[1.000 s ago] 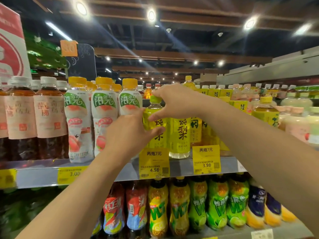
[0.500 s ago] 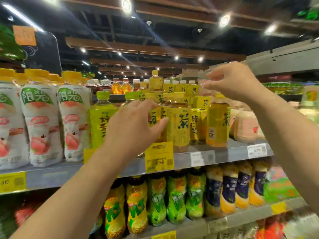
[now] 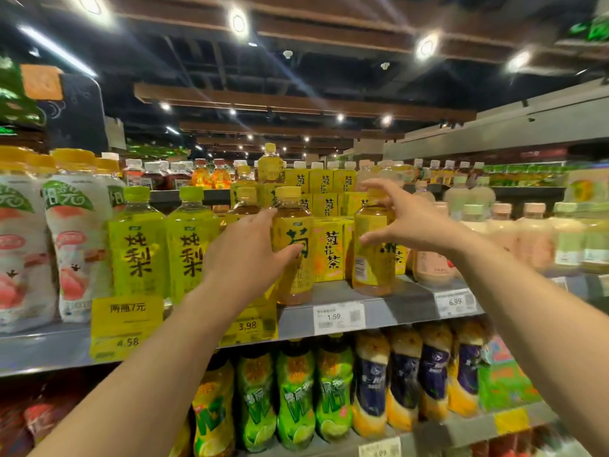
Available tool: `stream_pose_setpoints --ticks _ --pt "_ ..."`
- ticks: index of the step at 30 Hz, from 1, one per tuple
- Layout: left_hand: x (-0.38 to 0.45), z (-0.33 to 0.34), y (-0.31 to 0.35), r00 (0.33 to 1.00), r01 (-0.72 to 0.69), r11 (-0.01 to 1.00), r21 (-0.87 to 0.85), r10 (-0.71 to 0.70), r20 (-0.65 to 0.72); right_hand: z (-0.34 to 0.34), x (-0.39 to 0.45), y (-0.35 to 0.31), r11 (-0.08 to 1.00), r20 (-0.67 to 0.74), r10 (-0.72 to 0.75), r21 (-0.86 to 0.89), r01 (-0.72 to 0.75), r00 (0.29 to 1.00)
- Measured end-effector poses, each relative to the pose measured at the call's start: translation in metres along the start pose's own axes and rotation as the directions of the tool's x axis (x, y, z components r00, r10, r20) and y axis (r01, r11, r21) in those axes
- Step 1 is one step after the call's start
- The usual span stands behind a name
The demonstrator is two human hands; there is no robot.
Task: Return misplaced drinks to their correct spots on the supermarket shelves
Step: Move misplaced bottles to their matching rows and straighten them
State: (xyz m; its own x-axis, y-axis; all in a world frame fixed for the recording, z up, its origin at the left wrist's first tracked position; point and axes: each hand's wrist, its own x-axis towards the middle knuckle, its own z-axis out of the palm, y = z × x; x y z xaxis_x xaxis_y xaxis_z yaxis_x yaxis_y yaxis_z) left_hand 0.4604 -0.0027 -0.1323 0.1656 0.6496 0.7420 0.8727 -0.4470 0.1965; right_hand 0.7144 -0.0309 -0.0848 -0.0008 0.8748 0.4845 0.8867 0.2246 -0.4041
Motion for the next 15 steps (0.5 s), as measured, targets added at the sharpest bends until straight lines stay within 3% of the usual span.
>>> stream_pose_setpoints --ticks 8,15 --pt "-0.002 -0.007 -0.008 0.999 -0.023 1.000 0.006 0.023 -0.036 -0.007 -0.019 -0.022 0.986 -0.236 -0.157 0.011 0.164 0.959" --pt "-0.005 -0.044 -0.026 0.989 -0.053 0.998 0.038 0.058 -0.139 -0.033 -0.031 -0.079 0.915 -0.342 -0.277 0.192 0.356 0.898"
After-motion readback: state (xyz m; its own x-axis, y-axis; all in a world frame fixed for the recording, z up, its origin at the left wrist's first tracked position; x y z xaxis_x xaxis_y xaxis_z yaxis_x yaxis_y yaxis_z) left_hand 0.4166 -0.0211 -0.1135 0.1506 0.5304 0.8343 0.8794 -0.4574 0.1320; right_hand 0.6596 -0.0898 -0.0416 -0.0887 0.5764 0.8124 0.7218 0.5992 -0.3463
